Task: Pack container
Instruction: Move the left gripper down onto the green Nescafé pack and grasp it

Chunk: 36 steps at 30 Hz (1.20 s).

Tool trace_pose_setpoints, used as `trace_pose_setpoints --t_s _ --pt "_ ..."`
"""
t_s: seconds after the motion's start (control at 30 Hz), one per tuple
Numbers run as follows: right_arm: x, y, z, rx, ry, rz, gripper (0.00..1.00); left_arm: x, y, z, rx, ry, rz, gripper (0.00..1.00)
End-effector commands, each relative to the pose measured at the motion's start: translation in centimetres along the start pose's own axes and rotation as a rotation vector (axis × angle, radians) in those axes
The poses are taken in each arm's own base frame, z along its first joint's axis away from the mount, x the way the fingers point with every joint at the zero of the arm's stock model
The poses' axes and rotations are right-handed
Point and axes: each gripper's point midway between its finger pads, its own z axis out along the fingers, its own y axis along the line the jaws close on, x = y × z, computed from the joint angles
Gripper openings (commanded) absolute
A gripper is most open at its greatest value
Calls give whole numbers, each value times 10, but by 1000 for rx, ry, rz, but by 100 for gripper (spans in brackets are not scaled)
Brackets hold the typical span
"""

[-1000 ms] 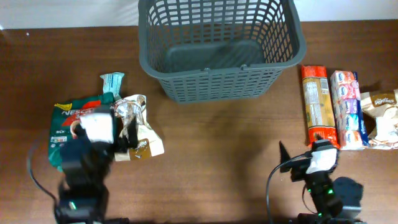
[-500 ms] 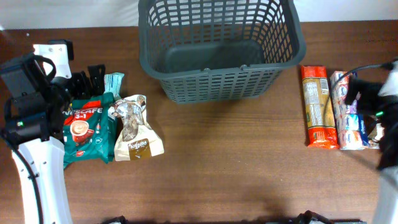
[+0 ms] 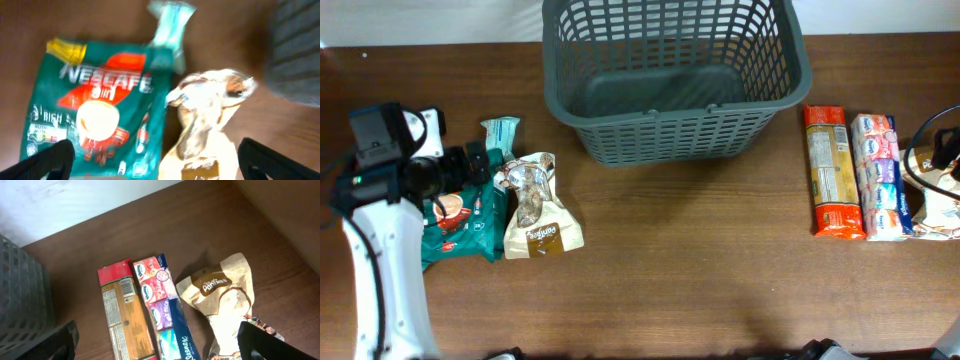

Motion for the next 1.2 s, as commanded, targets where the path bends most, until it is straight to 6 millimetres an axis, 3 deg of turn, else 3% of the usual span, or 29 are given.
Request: trace_pose_setpoints --t_s 0.0,0.1,0.2,0.43,0.8,0.9,1.0,1.1,1.17 --pt "-8 3 -4 -15 -17 -14 99 23 23 27 -114 150 -87 99" --pt "-8 3 -4 -15 -17 -14 99 39 30 46 -177 256 -39 100" --pt "-8 3 -4 -15 -17 -14 99 47 39 48 -313 304 41 100" --pt "-8 3 -4 -15 -17 -14 99 51 19 73 -372 355 189 99" --pt "-8 3 -4 -15 -17 -14 99 86 27 125 -401 541 194 98" --pt "-8 3 -4 -15 -17 -14 99 99 29 138 -407 569 191 89" --pt "-8 3 -4 -15 -17 -14 99 111 34 145 -435 598 182 89" --pt "-8 3 -4 -15 -17 -15 100 119 36 150 -442 611 179 72" --pt "-8 3 -4 -15 -17 -14 99 123 37 153 -443 616 176 52"
